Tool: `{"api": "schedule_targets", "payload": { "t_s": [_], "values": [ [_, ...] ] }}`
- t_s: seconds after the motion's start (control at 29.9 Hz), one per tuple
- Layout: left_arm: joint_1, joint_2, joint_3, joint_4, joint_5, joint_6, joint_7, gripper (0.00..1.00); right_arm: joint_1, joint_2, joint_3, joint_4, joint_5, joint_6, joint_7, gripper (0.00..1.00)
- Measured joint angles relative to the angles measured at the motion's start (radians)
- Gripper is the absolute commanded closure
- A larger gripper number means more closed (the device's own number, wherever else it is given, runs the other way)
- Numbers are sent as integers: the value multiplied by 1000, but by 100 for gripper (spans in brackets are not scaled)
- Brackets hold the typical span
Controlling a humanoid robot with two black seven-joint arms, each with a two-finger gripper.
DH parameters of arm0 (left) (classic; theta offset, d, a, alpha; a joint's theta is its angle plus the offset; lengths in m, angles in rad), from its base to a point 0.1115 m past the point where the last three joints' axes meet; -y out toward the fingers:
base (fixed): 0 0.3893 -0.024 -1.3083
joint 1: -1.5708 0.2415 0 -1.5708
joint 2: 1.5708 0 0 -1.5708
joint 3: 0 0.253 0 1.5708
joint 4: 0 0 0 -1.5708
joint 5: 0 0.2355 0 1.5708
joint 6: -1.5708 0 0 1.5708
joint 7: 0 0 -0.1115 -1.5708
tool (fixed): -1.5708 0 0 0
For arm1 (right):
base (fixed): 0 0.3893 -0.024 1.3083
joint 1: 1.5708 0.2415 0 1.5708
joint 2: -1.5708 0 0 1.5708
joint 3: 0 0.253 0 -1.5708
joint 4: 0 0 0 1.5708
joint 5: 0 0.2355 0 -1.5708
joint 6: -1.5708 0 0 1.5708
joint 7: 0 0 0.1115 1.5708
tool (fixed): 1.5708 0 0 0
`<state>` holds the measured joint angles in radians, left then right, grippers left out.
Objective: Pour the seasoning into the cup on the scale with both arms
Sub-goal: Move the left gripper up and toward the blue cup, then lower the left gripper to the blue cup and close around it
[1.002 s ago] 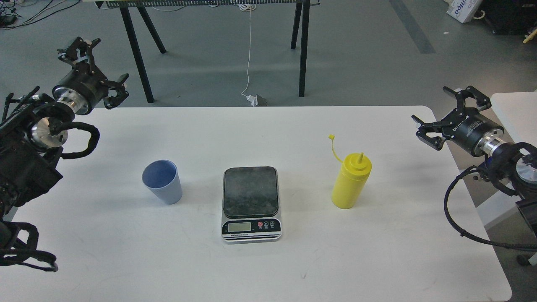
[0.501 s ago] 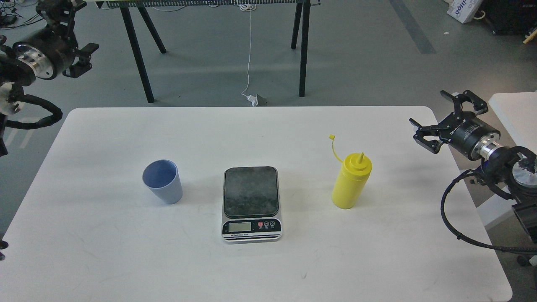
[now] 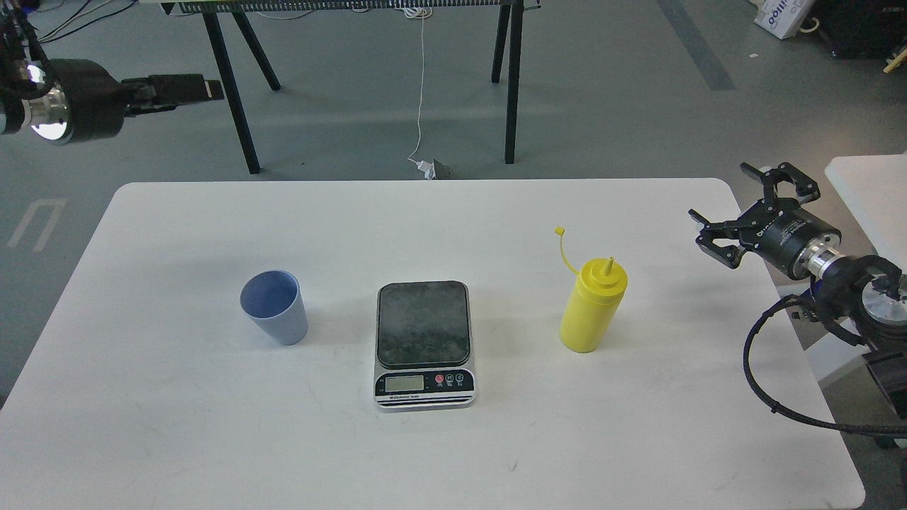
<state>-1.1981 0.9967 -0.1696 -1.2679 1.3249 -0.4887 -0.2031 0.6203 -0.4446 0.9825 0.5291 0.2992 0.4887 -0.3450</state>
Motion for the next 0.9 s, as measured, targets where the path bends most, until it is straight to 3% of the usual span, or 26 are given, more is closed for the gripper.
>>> {"api": "schedule_targets", "payload": {
  "t_s": [0.1,0.23,0.9],
  "values": [
    [36,8,40,-84,19,0,6,2,-3,0,1,0,0,0,0,1],
    [108,-4,65,-96,92,0,8,2,-14,0,4,-1,0,0,0,1],
    [239,-174,70,143,137,0,7,2,-45,10,7,0,1,0,0,1]
  ]
}}
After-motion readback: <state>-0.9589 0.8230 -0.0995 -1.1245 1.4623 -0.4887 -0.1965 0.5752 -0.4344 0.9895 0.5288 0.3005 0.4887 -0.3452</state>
